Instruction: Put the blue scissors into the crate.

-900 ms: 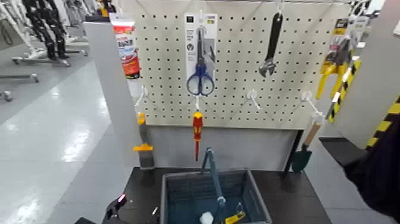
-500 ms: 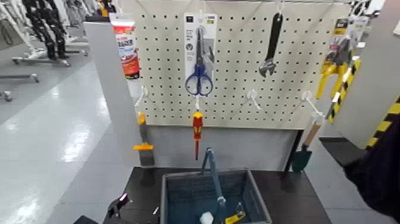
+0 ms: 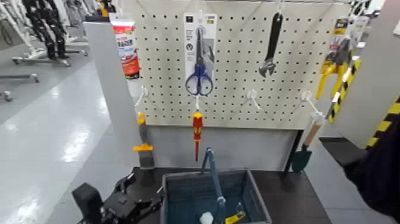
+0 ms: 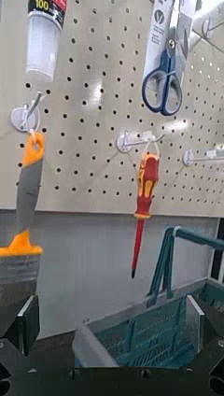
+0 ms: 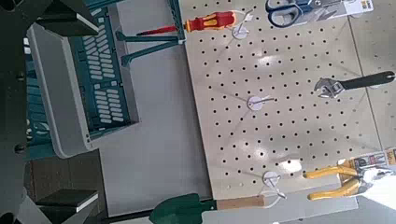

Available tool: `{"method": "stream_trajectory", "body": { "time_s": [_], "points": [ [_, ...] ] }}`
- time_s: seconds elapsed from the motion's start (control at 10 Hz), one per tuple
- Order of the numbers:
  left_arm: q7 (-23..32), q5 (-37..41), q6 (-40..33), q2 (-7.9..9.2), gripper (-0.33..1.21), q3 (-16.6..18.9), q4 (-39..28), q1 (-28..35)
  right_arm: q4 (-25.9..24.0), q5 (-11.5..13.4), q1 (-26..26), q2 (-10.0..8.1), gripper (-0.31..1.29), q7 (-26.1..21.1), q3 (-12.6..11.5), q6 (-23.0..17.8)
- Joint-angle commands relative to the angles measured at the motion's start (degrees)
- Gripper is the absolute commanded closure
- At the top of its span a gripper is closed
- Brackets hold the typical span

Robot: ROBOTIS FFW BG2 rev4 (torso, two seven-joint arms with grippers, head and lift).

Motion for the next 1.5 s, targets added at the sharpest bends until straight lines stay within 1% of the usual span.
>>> {"method": "stream_trajectory", "body": {
  "time_s": [0.1,0.3,0.4,0.6,1.0,1.2,1.5],
  "points": [
    [-3.4,4.1,4.1,2.32,0.13,-1.8,0.1,-5.6,0.1,0.0,0.0,0.02,0.08,0.0,0.2,0.0],
    [-5.5,6.0,6.1,3.2,0.13,-2.8,0.9,-10.3,0.1,0.0,-0.1,0.02,0.08,0.0,0.2,0.0],
    [-8.5,7.3,6.9,3.73,0.14,-3.6,2.8,-13.4,0.3,0.0,-0.3,0.02,0.08,0.0,0.4,0.0],
    [-10.2,7.7,6.6,3.64,0.14,-4.0,4.5,-17.8,0.4,0.0,-0.4,0.02,0.08,0.0,0.5,0.0],
    [-13.2,10.2,6.2,4.08,0.14,-6.6,8.0,-25.4,0.4,0.0,-0.5,0.02,0.08,0.0,0.6,0.0],
    [-13.7,10.2,5.2,4.08,0.14,-8.3,9.1,-28.9,0.4,0.0,-0.6,-0.07,0.08,0.0,0.8,0.0],
    [-14.1,10.1,3.2,3.9,0.14,-9.9,10.8,-33.8,0.4,0.0,-0.7,-0.16,0.08,0.0,0.9,0.0]
  ]
}}
